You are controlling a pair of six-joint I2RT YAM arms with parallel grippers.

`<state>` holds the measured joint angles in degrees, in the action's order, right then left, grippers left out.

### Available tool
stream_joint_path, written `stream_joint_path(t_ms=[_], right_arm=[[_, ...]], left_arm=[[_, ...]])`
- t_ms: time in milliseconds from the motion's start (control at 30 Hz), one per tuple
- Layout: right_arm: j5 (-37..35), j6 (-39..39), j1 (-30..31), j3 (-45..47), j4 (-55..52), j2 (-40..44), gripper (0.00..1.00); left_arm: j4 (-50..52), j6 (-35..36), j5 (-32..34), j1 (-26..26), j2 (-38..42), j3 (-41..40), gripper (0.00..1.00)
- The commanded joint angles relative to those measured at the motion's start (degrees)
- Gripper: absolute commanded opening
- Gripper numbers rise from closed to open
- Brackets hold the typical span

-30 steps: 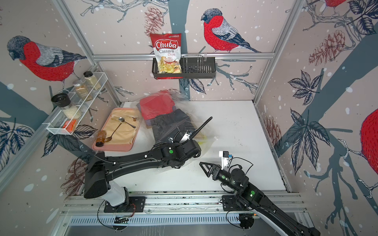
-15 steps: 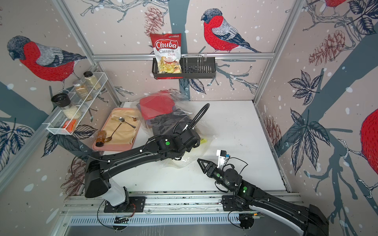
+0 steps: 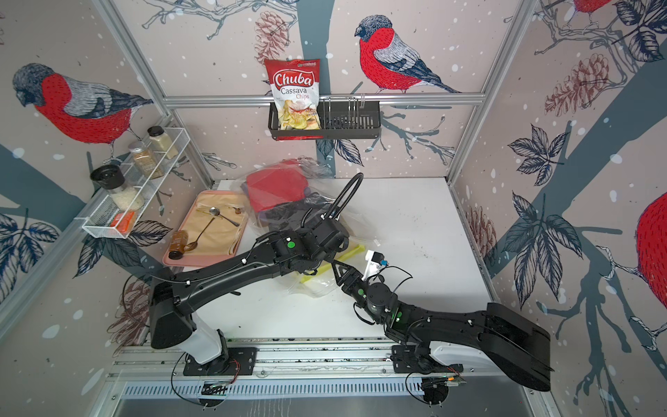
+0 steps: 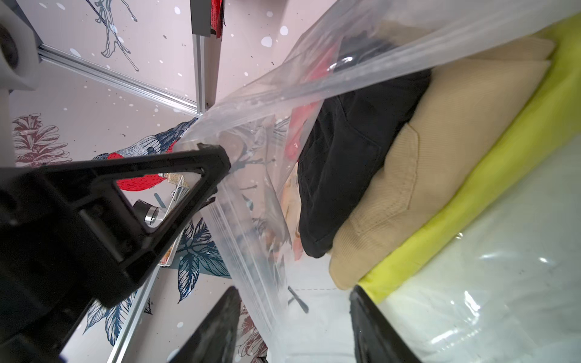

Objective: Take the trousers out of the vacuum bag
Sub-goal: Open the vacuum bag at the center of the board, then take out the trousers from the vacuum bag.

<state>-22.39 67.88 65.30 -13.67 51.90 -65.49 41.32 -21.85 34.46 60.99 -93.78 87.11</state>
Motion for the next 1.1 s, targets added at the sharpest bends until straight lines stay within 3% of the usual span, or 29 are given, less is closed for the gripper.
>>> stream_joint_path(t_ms=[0, 467, 733, 1067], right_arm=[[-1.12, 0.61, 0.22, -2.62, 7.44, -4.35, 0.55], [-1.97, 3.31, -1.00, -8.83, 21.12, -23.63, 0.51], [-0.97, 6.48, -3.95, -12.97, 19.38, -29.61, 0.51], [1.91, 11.08, -7.78, -16.05, 15.53, -33.97, 0.58]], left_arm=[[1.10, 0.58, -0.48, -0.50, 0.31, 0.90, 0.00], [1.43, 1.32, -1.49, -1.31, 0.13, 2.48, 0.00], [1.41, 1.33, -1.76, -1.42, 0.85, 2.50, 0.00], [0.70, 1.60, -2.27, -1.49, 0.48, 2.28, 0.00]])
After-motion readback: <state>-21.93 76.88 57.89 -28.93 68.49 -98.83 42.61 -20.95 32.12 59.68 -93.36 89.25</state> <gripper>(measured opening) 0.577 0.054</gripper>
